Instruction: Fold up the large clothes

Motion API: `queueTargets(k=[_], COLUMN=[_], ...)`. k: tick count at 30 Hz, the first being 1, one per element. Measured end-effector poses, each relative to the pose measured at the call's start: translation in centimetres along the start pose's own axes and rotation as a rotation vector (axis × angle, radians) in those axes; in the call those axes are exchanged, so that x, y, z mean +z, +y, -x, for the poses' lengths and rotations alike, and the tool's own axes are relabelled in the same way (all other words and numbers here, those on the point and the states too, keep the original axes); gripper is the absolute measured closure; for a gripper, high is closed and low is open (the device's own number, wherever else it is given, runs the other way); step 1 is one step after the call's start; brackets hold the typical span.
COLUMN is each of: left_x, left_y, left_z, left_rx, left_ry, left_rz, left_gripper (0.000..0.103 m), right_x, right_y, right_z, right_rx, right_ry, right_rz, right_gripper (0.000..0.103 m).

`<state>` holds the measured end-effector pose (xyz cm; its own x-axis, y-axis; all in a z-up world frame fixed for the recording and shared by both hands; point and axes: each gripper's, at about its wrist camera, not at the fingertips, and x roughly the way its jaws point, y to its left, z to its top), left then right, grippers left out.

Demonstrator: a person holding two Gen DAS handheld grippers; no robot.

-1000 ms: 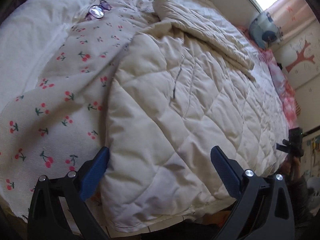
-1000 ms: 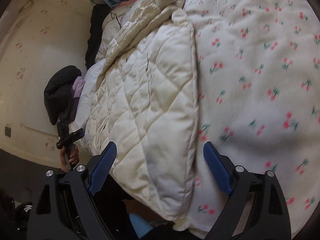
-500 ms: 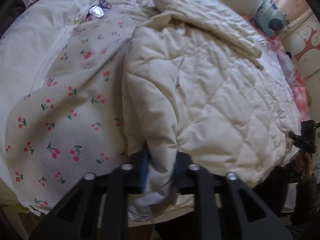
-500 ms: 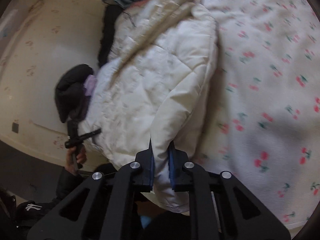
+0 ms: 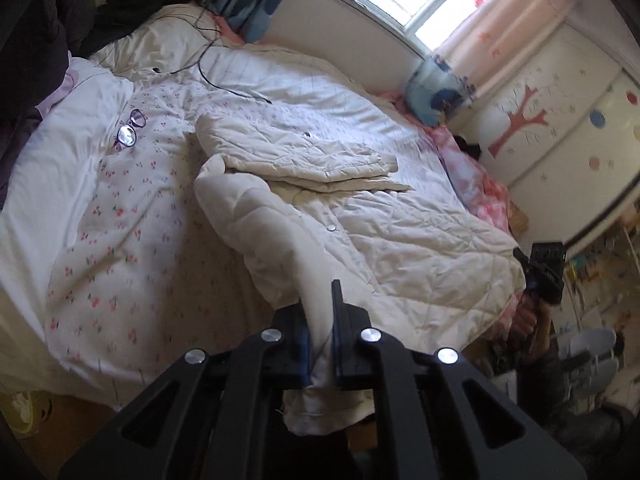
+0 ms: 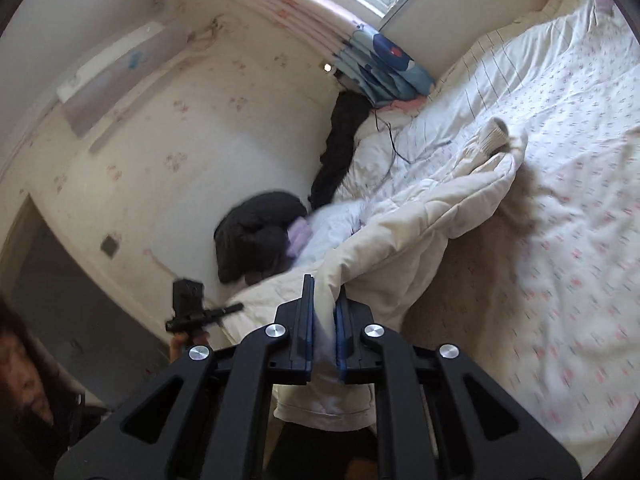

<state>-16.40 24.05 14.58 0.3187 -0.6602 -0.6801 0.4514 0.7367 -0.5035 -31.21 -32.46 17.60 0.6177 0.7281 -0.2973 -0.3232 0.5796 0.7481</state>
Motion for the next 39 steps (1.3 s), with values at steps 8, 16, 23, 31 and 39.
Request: queueTargets(k=[8, 16, 23, 31, 39], left_x=[-10.0, -11.2, -12.4, -11.7, -14.1], left_y=[7.9, 13.1, 9.1, 5.2, 5.8], left_z=[-3.9, -6.5, -11.3, -6.9, -4.9], left_rx=[0.113, -0.032, -0.018, 0.03, 0.074], left_ry=[0.233, 0.189, 0.267, 0.124, 0.274], left_rz=[0.014, 0.2, 0.133, 0.098, -0.042], left_gripper=[0.054, 0.02, 0.02, 0.091, 0.063], right_x=[-11.4, -14.6, -15.6, -13.6, -14.1], right_y=[-11.2, -14.9, -14.4, -9.0, -10.3], right_z=[4.7, 2.7, -0.1, 0.2, 3.4], right_rx=[-0.26, -0.128, -0.072, -0.047, -0.252], right_ry=[0.252, 0.308, 0.267, 0.129, 0.363], right_rz=[-0.275, -0.379, -0.357, -0.192, -0.137], right_gripper=[0.07, 0.037, 0.057, 0.091, 0.079])
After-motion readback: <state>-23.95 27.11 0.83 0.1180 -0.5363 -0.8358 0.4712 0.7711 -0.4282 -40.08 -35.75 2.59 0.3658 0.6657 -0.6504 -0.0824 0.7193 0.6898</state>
